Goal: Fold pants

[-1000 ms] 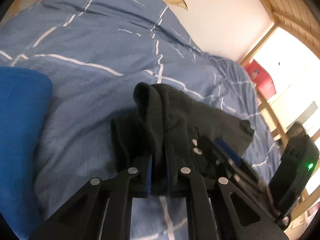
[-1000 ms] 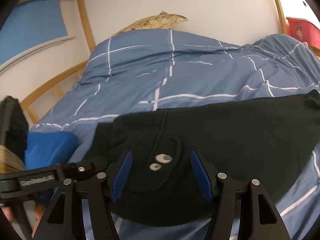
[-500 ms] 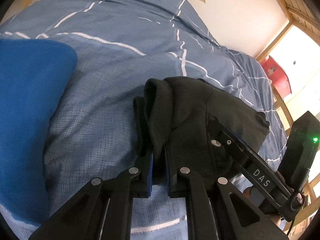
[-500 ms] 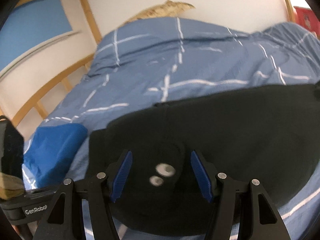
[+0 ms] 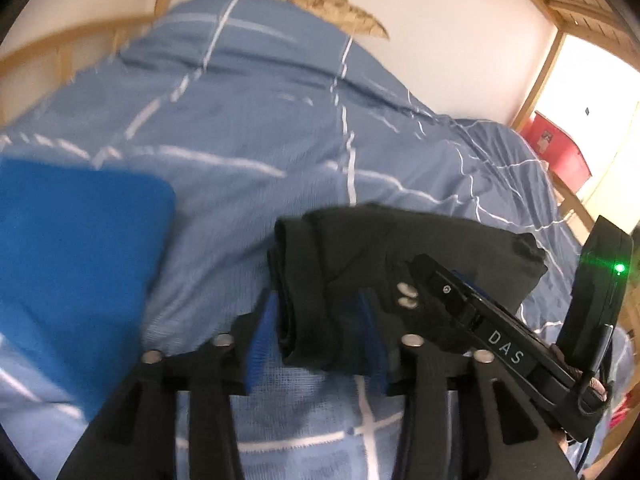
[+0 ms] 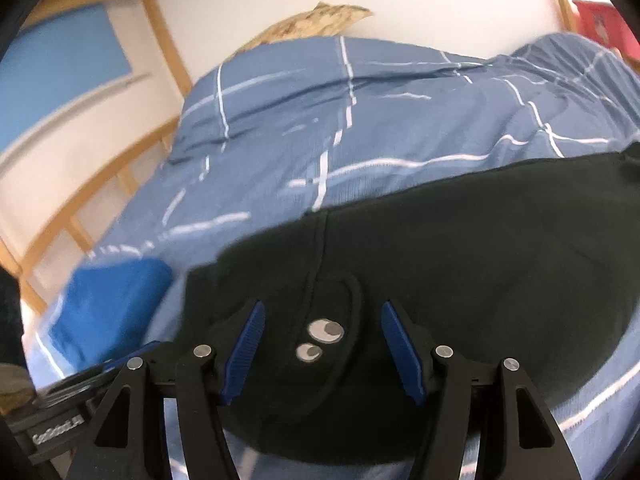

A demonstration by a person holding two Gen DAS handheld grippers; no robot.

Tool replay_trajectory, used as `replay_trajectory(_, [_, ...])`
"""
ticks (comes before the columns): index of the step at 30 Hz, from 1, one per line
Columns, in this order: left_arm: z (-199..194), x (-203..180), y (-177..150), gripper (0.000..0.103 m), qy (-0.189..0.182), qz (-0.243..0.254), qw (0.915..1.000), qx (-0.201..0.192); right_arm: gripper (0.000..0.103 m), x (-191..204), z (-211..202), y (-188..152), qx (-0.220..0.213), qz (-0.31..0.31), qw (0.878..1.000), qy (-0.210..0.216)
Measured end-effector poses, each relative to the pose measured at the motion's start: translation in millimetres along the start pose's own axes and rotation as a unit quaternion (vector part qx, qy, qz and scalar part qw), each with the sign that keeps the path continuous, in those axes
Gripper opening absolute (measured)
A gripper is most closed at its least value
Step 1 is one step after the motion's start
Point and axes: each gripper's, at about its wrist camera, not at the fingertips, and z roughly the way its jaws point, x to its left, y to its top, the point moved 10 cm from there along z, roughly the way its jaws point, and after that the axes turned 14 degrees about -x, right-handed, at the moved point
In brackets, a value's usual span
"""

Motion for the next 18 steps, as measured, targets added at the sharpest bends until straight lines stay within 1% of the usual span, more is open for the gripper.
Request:
replay_trajectory(2, [-11, -9, 7, 0.049, 0.009, 0.024, 0.9996, -0.014, 0.061, 1, -9, 10, -0.011, 0.002, 1.0, -0.003])
replay_trajectory(4, [-20, -20, 13, 0.051, 0.025, 0.058, 0.9976, -0.028, 0.061, 1, -19, 19, -0.01, 0.004, 1.0, -0.003])
replay_trajectory(5, [-25, -29, 17, 0.055, 0.035, 0.08, 0.9955, -0.036, 0.061, 0, -25, 23, -0.007, 0.011, 1.0, -0.001])
replay_trajectory(6, [-28, -35, 19, 0.061, 0.04, 0.09, 0.9943, -0.042, 0.061, -3, -34, 28, -0.008, 0.022, 1.0, 0.002])
replay_trajectory(7, [-32, -43, 23, 0.064, 0.039, 0.095, 0.9936, -0.048, 0.061, -7, -41, 33, -0.008, 0.028, 1.0, 0.005])
replay_trajectory(8, [-35, -50, 25, 0.072, 0.036, 0.095, 0.9935, -0.051, 0.062, -11, -48, 37, -0.008, 0.033, 0.999, 0.008])
replay_trajectory(9, [-37, -57, 27, 0.08, 0.037, 0.093, 0.9935, -0.054, 0.066, -19, -56, 43, -0.006, 0.037, 0.999, 0.009])
replay_trajectory(10, [-37, -64, 30, 0.083, 0.041, 0.091, 0.9934, -0.057, 0.068, -28, -62, 49, -0.006, 0.04, 0.999, 0.007])
replay_trajectory(12, [-36, -78, 34, 0.084, 0.044, 0.097, 0.9925, -0.061, 0.068, -55, -76, 64, -0.011, 0.051, 0.998, -0.016])
replay_trajectory(15, [-28, -109, 38, 0.084, 0.027, 0.114, 0.9915, -0.057, 0.069, -95, -94, 85, -0.018, 0.068, 0.997, -0.038])
replay_trajectory(18, [-16, -145, 38, 0.084, 0.013, 0.161, 0.9858, -0.047, 0.069, -138, -112, 103, -0.026, 0.084, 0.993, -0.074])
